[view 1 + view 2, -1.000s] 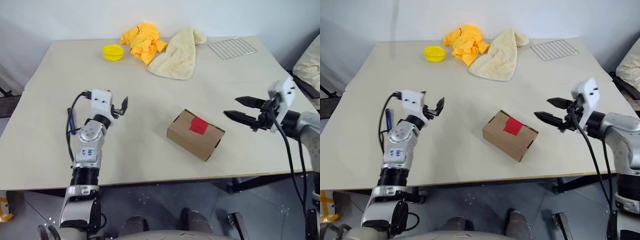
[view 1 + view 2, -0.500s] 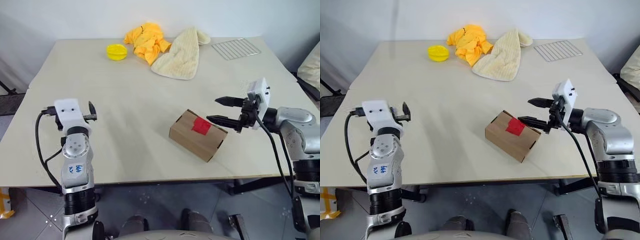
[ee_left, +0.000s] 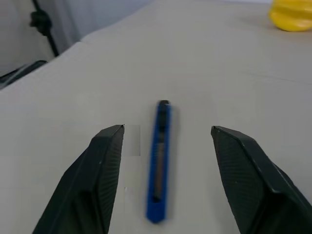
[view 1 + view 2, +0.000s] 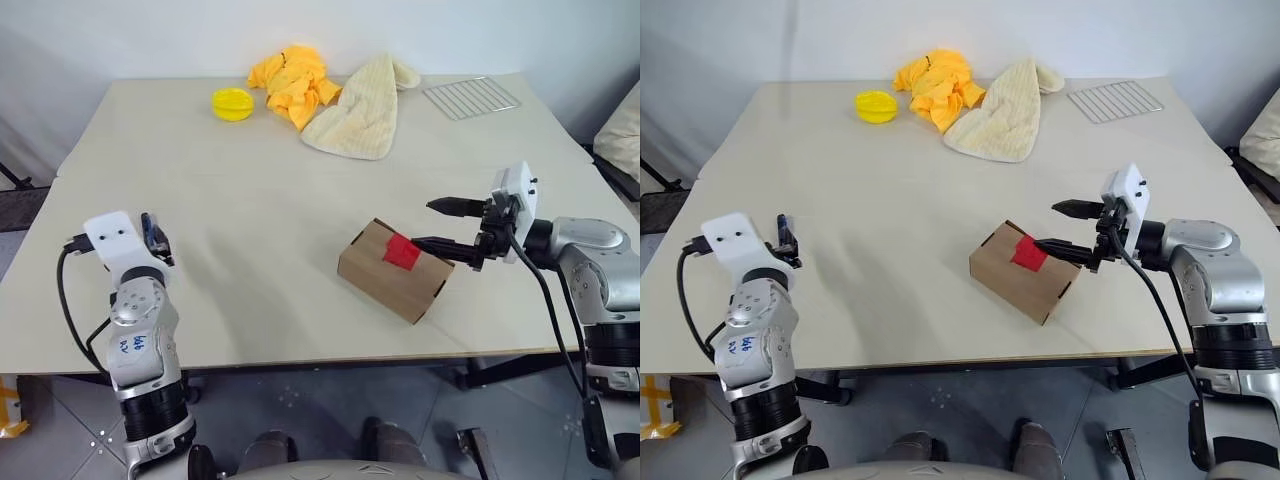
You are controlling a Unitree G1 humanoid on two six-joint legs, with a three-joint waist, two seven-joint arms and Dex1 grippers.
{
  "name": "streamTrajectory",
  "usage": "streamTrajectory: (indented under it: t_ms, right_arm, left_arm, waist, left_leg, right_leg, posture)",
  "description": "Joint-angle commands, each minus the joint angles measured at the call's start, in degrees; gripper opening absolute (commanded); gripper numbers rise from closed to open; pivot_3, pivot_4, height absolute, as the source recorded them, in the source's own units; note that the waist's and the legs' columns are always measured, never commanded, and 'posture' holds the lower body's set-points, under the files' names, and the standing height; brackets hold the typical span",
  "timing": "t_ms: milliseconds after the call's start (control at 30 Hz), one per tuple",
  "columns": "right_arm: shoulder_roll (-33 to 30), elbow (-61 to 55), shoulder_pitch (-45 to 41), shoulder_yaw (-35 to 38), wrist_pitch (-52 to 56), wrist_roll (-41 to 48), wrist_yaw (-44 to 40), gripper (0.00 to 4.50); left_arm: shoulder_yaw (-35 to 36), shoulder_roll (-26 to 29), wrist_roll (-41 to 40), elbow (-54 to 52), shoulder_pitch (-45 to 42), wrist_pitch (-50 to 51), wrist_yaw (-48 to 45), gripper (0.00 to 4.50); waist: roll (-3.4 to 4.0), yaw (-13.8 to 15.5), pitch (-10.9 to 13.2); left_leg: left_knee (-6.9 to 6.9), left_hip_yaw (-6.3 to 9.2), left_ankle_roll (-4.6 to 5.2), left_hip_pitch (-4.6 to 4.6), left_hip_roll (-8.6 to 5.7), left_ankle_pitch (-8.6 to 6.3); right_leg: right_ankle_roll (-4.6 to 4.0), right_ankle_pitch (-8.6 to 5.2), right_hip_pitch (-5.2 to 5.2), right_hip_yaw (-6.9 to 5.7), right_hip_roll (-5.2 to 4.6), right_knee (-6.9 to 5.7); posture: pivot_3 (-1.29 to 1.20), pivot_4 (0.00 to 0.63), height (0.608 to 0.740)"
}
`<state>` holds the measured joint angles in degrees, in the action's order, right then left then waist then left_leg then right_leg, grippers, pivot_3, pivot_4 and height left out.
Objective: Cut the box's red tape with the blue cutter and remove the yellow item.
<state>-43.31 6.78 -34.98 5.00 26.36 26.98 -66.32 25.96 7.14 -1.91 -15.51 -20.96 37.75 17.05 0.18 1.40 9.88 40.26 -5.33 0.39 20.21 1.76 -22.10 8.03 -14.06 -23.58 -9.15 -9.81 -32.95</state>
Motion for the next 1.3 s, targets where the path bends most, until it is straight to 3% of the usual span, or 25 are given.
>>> streamTrajectory:
  t_ms: [33, 133, 400, 867, 1000, 1300]
  right_arm:
    - [-1.53, -2.24, -0.06, 1.9, 0.07, 0.68, 0.05, 4.5]
    - [-1.62, -2.02, -0.24, 1.63, 0.1, 0.52, 0.24, 4.5]
    - [-1.26, -1.73, -0.89, 1.0, 0.08, 0.25, 0.56, 4.5]
    - [-1.39, -0.99, -0.42, 0.86, -0.73, -0.83, 0.15, 4.5]
    - [-1.39, -0.92, -0.48, 1.01, -0.8, -1.0, 0.08, 4.5]
    - [-1.57, -1.2, -0.39, 1.24, -0.78, -1.08, 0.06, 4.5]
  left_arm:
    - [1.84, 0.96, 0.59, -2.01, -0.19, 2.26, 1.91, 3.02]
    - [3.67, 1.51, -0.96, 0.52, -1.66, 6.33, 1.91, 3.02]
    - [1.87, 4.42, -1.43, 7.43, -4.72, 5.94, -0.7, 3.02]
    - [3.35, 4.81, -2.2, 9.4, -4.37, 9.42, 0.23, 3.02]
    - [2.75, 5.72, -2.49, 10.44, -4.96, 10.33, -0.74, 2.18]
    - [2.7, 7.18, -3.29, 11.87, -6.97, 13.28, -2.18, 2.18]
  waist:
    - [0.0, -0.01, 0.0]
    - [0.0, -0.07, 0.0]
    - [-0.01, -0.02, 0.0]
    - [-0.01, -0.09, 0.0]
    - [-0.01, -0.06, 0.0]
    - [0.0, -0.04, 0.0]
  left_leg:
    - [0.0, 0.0, 0.0, 0.0, 0.0, 0.0]
    - [-0.01, 0.0, 0.0, -0.01, 0.0, 0.0]
    - [-0.01, -0.01, 0.0, 0.0, 0.0, 0.0]
    - [-0.01, -0.01, -0.01, 0.0, 0.0, 0.0]
    - [-0.01, -0.01, -0.01, -0.01, 0.0, 0.0]
    - [0.0, -0.01, -0.01, -0.02, 0.0, 0.01]
  right_leg:
    - [0.0, 0.0, 0.0, 0.0, 0.0, 0.0]
    - [0.0, 0.0, 0.0, 0.0, 0.0, 0.0]
    - [0.0, 0.0, 0.0, -0.01, 0.0, 0.0]
    - [0.0, 0.0, -0.01, -0.01, 0.0, 0.0]
    - [0.0, 0.0, 0.0, -0.01, 0.0, 0.0]
    - [0.0, 0.0, 0.0, 0.0, 0.0, -0.03]
  posture:
    - [0.0, 0.15, 0.74]
    - [0.0, 0.15, 0.74]
    - [0.0, 0.15, 0.74]
    - [0.0, 0.15, 0.74]
    - [0.0, 0.15, 0.74]
    - [0.0, 0.15, 0.74]
